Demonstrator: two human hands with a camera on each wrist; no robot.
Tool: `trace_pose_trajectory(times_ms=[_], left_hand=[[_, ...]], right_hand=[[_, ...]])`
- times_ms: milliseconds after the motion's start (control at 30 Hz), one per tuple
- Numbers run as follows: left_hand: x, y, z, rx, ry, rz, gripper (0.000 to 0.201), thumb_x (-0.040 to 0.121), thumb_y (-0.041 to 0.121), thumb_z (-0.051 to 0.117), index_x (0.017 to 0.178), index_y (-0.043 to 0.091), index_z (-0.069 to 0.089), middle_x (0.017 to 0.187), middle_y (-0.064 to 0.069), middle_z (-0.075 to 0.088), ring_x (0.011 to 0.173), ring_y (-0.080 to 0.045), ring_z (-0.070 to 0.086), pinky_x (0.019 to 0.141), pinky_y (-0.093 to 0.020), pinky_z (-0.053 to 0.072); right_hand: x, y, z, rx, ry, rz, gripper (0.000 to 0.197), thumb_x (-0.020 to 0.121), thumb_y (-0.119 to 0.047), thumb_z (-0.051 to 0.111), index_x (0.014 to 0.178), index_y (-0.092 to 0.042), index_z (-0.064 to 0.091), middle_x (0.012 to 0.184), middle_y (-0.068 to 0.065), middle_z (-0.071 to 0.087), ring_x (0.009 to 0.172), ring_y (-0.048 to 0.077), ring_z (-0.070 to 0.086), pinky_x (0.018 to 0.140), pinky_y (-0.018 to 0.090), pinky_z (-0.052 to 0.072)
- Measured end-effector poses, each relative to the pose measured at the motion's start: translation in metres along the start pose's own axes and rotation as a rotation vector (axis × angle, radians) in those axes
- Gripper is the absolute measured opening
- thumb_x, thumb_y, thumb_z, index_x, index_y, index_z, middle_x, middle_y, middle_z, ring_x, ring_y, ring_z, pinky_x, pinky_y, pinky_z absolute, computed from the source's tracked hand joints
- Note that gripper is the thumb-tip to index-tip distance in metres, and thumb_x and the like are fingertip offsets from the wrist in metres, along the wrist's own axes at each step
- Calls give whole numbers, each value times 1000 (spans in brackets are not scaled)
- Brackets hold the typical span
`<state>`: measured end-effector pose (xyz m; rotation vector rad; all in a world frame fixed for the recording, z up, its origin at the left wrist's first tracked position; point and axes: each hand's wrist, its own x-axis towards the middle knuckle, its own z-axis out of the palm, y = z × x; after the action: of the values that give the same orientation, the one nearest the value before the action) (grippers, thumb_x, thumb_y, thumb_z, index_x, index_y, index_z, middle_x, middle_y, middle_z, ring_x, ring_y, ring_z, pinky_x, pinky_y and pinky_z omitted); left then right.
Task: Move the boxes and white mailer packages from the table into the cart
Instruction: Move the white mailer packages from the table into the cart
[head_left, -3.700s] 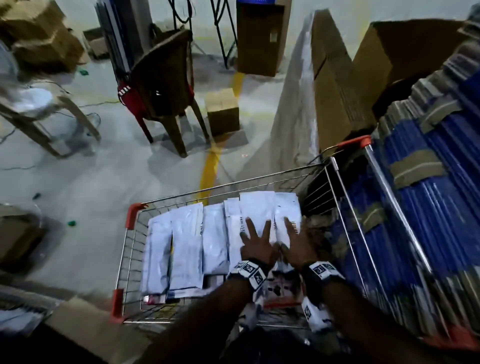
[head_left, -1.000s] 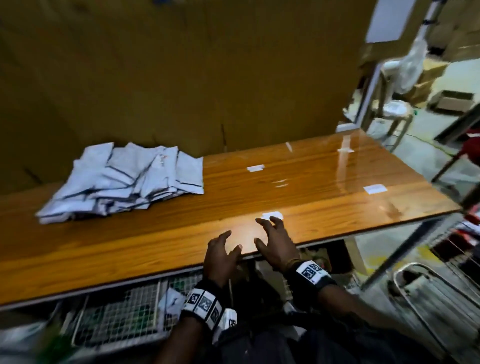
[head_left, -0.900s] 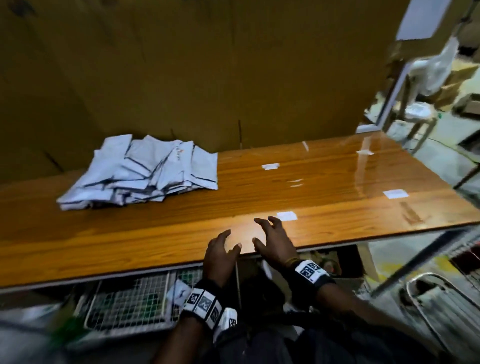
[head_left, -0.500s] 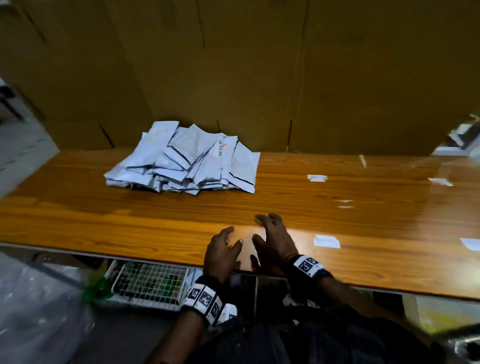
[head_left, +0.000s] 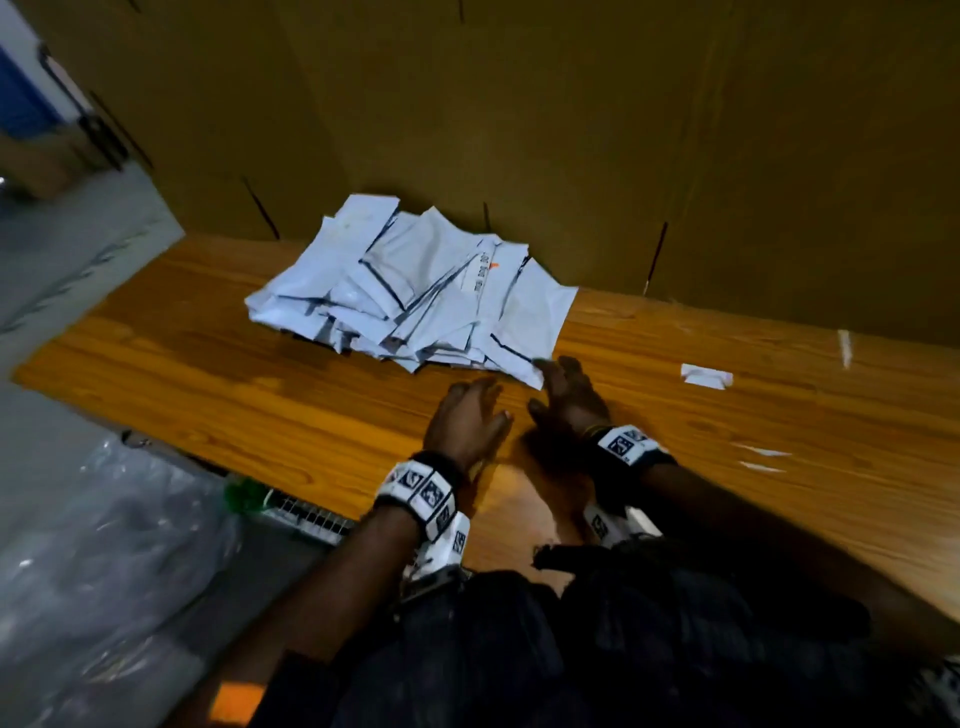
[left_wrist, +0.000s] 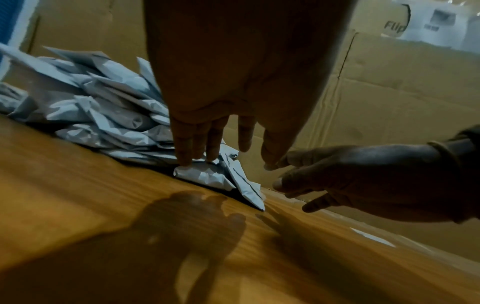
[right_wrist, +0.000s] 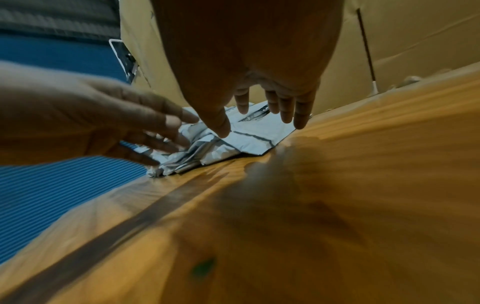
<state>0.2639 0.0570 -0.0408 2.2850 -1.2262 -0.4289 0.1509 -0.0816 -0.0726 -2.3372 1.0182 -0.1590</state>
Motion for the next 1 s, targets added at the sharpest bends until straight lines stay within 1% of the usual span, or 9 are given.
trace_pose_trajectory(times_ms=[167, 300, 367, 467, 633, 733, 800, 900, 1000], left_hand=[[40, 13, -3, 69, 84, 53, 52, 90, 21, 61, 140, 14, 49, 136, -15, 50, 130, -27, 45, 108, -28, 30], [67, 18, 3, 107, 117, 97, 51, 91, 23, 56, 140, 13, 49, 136, -19, 48, 125, -33, 48, 106, -36, 38], [79, 19, 5, 128, 138, 101, 51, 92, 22, 54, 142, 15, 47, 142, -19, 43, 130, -33, 45, 107, -37, 38], [102, 19, 8, 183, 55, -6, 54, 95, 22, 53, 147, 21, 38, 154, -17, 27, 142, -29, 31, 114, -37, 30], [132, 12, 9, 463, -18, -24, 58, 94, 29, 53, 147, 20, 34, 153, -21, 27, 142, -37, 25, 116, -44, 23], [148, 9, 8, 591, -18, 3, 54, 92, 29, 52, 143, 18, 39, 143, -18, 39, 137, -39, 31, 111, -47, 28], [159, 10, 7, 640, -14, 6, 55, 92, 31, 51, 144, 19, 38, 144, -16, 40, 139, -38, 28, 112, -49, 27], [168, 17, 10, 674, -21, -49, 61, 95, 37, 49, 150, 25, 26, 154, -15, 27, 148, -38, 8, 116, -57, 13], [175, 26, 14, 694, -45, -87, 67, 96, 42, 48, 154, 27, 17, 159, -19, 13, 148, -39, -5, 116, -61, 4]], right_hand=[[39, 7, 5, -57, 44, -112, 71, 86, -30, 66, 149, -22, 34, 154, 19, 27, 134, 42, 37, 105, 49, 39], [65, 8, 5, -57, 48, -196, 72, 87, -39, 64, 150, -20, 34, 155, 20, 28, 138, 40, 34, 107, 51, 38], [73, 7, 7, -83, -7, -218, 71, 90, -39, 61, 151, -22, 30, 157, 19, 26, 139, 39, 31, 110, 48, 34], [78, 12, 10, -238, -87, -214, 67, 90, -38, 57, 150, -31, 29, 158, 11, 26, 138, 38, 31, 109, 49, 34], [82, 22, -3, -356, -134, -78, 60, 81, -43, 61, 137, -43, 40, 157, -2, 26, 140, 31, 23, 109, 55, 25], [85, 27, -10, -322, -57, -26, 47, 80, -61, 54, 118, -34, 57, 140, 4, 43, 131, 32, 34, 105, 54, 27], [87, 28, -13, -314, 32, 10, 52, 79, -68, 51, 109, -26, 61, 127, 10, 49, 121, 34, 42, 101, 51, 33], [87, 29, -12, -214, 93, 70, 65, 80, -67, 56, 132, -29, 46, 140, 15, 37, 128, 37, 37, 103, 55, 31], [85, 39, -8, -206, -3, 85, 76, 84, -63, 56, 148, -41, 21, 158, 12, 11, 142, 37, 19, 109, 60, 22]])
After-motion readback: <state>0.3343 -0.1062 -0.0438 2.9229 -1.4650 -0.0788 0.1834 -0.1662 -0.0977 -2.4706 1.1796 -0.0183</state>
